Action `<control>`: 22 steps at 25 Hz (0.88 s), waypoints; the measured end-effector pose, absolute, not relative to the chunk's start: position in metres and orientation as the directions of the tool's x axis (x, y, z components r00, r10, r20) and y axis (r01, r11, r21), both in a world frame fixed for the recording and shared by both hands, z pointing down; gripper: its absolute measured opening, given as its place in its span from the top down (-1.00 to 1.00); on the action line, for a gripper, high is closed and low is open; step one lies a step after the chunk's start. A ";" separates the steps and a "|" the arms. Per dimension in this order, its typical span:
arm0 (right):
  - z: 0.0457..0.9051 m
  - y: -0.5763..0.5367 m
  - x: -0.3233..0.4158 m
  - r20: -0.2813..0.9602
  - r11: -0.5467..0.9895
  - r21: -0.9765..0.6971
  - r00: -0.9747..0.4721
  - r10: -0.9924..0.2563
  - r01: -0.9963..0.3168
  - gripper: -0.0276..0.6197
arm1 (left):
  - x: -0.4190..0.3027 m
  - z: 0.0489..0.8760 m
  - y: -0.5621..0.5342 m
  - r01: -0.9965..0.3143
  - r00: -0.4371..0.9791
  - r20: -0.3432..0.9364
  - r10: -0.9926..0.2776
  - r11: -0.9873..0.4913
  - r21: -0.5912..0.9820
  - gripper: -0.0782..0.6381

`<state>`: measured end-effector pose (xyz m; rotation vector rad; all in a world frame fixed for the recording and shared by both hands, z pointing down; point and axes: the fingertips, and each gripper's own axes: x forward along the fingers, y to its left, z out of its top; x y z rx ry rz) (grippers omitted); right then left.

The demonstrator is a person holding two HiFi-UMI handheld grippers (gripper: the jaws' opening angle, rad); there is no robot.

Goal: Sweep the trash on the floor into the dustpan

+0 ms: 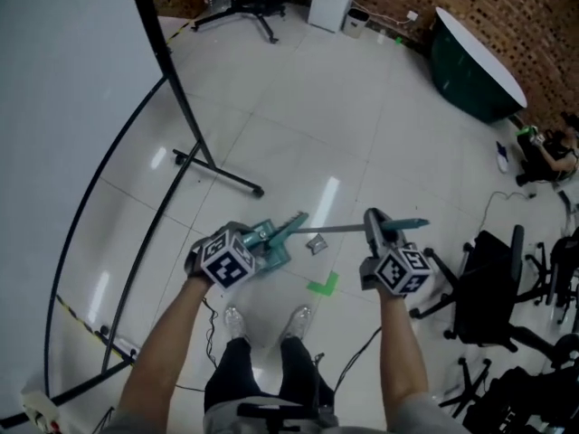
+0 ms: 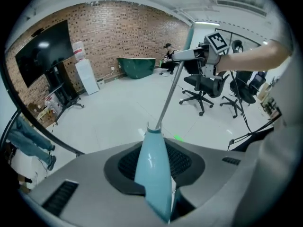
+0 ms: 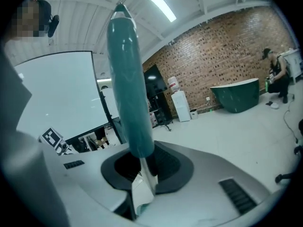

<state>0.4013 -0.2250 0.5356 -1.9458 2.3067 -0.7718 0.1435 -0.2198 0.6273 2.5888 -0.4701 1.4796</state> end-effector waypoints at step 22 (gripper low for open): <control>0.628 -0.212 0.578 0.368 -0.114 -0.246 0.016 -0.930 -0.963 0.76 | 0.259 0.642 -0.224 -0.175 0.326 0.939 -0.109 -0.983 -0.054 0.47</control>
